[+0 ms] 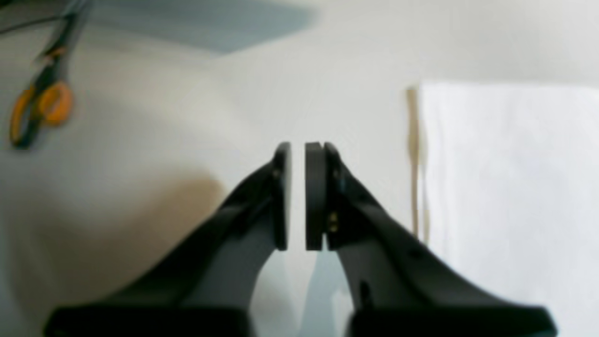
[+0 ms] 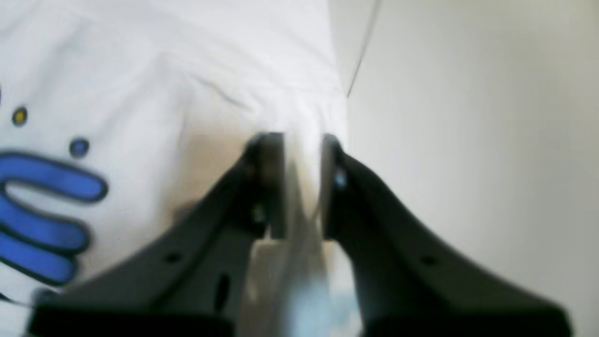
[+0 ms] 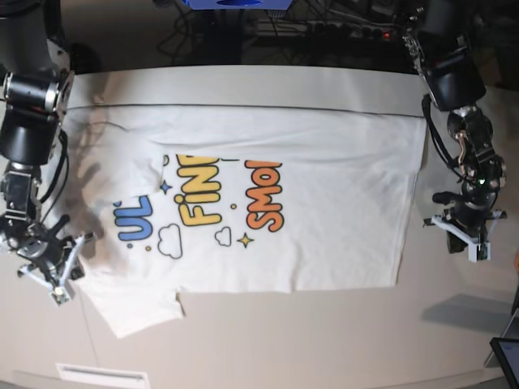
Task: Fold the T-shirt properly
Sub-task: 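Grasp the shoulder edge with both grippers and pull to flatten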
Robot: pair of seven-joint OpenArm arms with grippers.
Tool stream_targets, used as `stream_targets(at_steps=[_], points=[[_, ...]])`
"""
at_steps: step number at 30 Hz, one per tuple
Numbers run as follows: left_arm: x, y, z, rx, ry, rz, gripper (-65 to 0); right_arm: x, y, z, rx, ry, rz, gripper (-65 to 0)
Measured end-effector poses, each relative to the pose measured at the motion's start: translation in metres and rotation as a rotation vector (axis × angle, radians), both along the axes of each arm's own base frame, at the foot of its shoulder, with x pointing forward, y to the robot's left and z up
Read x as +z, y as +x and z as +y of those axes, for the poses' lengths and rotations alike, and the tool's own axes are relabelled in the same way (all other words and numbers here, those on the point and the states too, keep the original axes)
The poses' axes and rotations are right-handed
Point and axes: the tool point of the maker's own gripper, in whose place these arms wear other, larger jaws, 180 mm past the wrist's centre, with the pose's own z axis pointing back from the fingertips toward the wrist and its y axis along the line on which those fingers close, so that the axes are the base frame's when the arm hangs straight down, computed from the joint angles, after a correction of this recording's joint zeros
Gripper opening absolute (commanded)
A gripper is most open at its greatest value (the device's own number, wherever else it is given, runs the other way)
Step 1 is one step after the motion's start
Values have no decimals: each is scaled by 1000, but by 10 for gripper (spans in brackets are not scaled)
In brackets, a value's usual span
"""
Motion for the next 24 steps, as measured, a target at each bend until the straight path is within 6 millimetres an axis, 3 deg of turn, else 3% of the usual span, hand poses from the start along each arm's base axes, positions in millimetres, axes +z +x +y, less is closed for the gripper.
stream_targets(at_steps=[2,4,5,9,12,14,17,24], points=[[2,-4,-18,-19,-5,-40,-596,7,0,10,-40,-3,-70,-641],[10,-4,-48,-82,-40,-113,-625,2,-14,16,-33,-10,-83,-641],[10,-9,-53,-78,-41,-123,-650,-3,-25,14,-38,-23,-79,-641],[-3,-35,-55,-10,-27,-95,-650,-28,-68,-1,-120,-116,29,-641],[-15,-46,-72,-4,-64,-83,-650,-16,-75,16,-97,-117,7,-641],[-24,-54,-82,-2,-95,-56,-650,-10,-85,10,-111,-154,14,-641],[-42,-76,-78,19,-78,52,-650,-19,-112,3,-130,-211,87,-641],[-30,-102,-89,-8,-47,82,-650,-6,-139,-11,-227,-208,91,-641]])
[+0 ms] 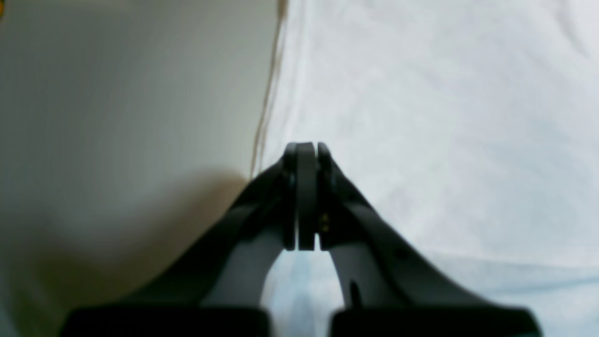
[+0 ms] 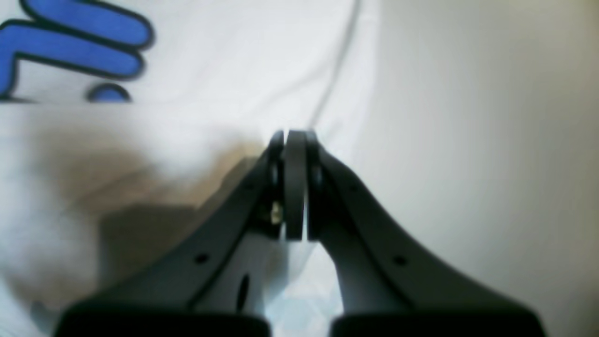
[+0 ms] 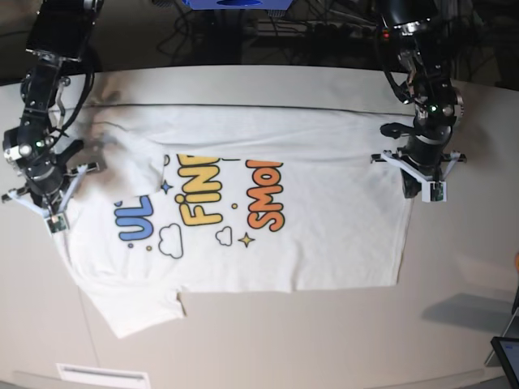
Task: Fold the T-shirt properly
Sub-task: 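Grasp the shoulder edge with both grippers and pull to flatten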
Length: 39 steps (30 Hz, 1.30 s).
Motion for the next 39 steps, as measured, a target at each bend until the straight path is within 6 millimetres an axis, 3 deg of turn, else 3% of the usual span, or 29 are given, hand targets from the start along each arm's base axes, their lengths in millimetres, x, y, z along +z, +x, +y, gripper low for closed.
stream_targets(at_steps=[3,7,11,16,21,35,39], points=[[-2,-15,-1,-6,20,33,-650,-17,-23,5,-9,8,66,-641],[-5,-17,0,-5,18,36,-650,-17,-22,10,1,28,47,-641],[-26,-31,2,8,-1,100,-650,-27,-37,9,-6,22,92,-641],[-44,-36,4,23,-26,128,-650,-29,-40,9,-3,24,93,-641],[-47,-40,5,22,-30,125,-650,-47,-55,10,-7,46,131,-641],[-51,-63,8,21,-27,129,-650,-54,-72,20,-11,89,80,-641],[-47,-76,11,1,44,170,-650,-55,-76,22,-11,93,79,-641]])
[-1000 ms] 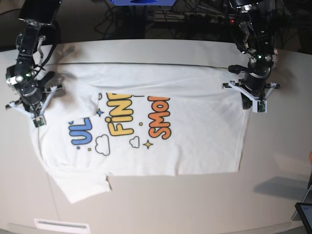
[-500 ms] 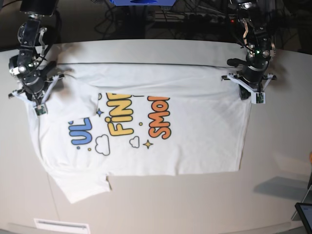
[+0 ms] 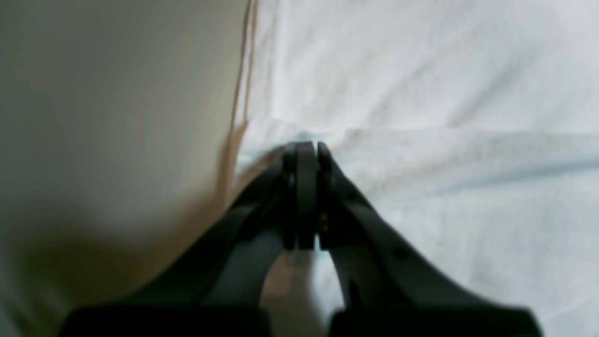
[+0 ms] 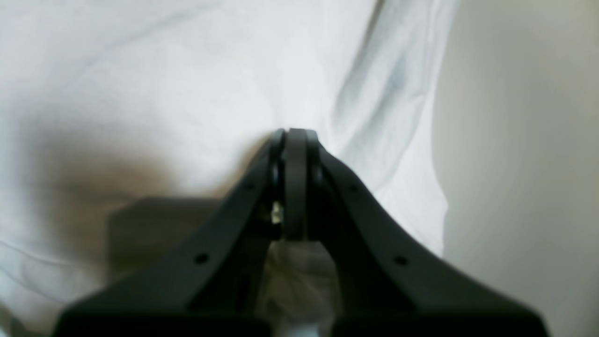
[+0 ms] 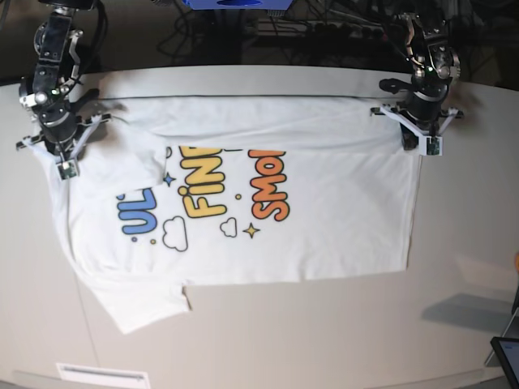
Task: Fold the T-shirt properly
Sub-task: 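Grasp the shoulder edge with both grippers and pull to flatten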
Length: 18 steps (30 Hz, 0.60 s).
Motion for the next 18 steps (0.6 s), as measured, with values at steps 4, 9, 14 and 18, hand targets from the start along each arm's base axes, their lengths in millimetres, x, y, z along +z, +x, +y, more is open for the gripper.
stream_targets(at_steps=[4,9,14,18], points=[[2,-11,3,-29,111,52,-650,1,-7,2,6,5,0,-641],[3,-16,1,-31,144,70,-650,2,-15,4,12,2,7,-641],[2,-17,1,-32,149,72,-650,0,-23,7,8,8,11,-641],[2,-21,1,-36,151,77,-650,1,-29,3,-26,22,7,-641]])
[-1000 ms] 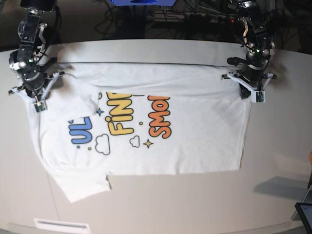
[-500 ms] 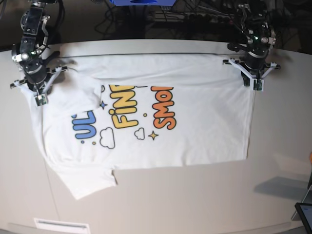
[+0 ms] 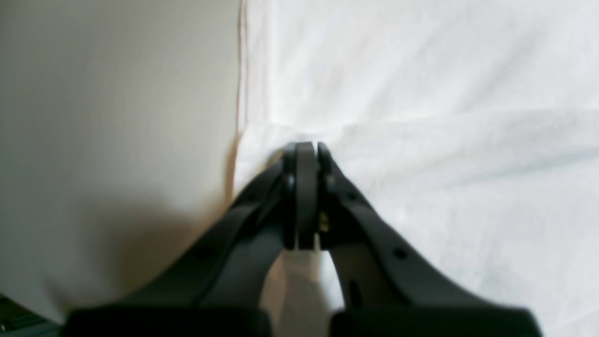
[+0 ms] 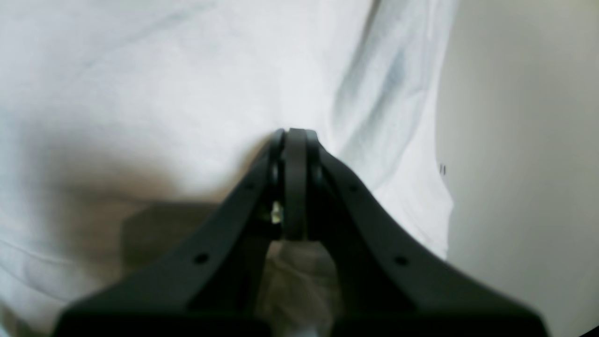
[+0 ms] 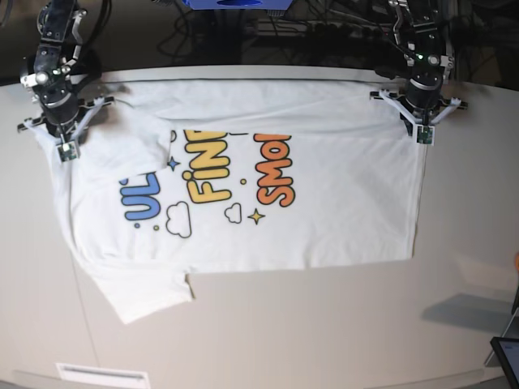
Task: Fold the T-shirt properly
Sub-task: 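Grasp the shoulder edge with both grippers and pull to flatten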
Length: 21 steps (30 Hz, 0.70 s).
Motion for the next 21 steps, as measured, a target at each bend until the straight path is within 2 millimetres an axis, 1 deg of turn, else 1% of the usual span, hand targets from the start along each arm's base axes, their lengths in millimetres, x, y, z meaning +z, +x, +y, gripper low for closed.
stream_targets(at_steps=[8,10,13,15,21], points=[[-1,-9,1,-3,8,9,-650,0,-8,0,2,4,2,-641],[-1,-9,1,-3,8,9,-650,2,-13,-1,3,-13,28,-641],[-1,-9,1,-3,8,9,-650,5,-26,-1,9,-35,55,-641],[0,-8,1,-4,10,9,-650,6,-29,-2,6,-43,69,-641],[2,-11,1,0,16,23,-650,7,-26,-2,7,-48,79,-641]])
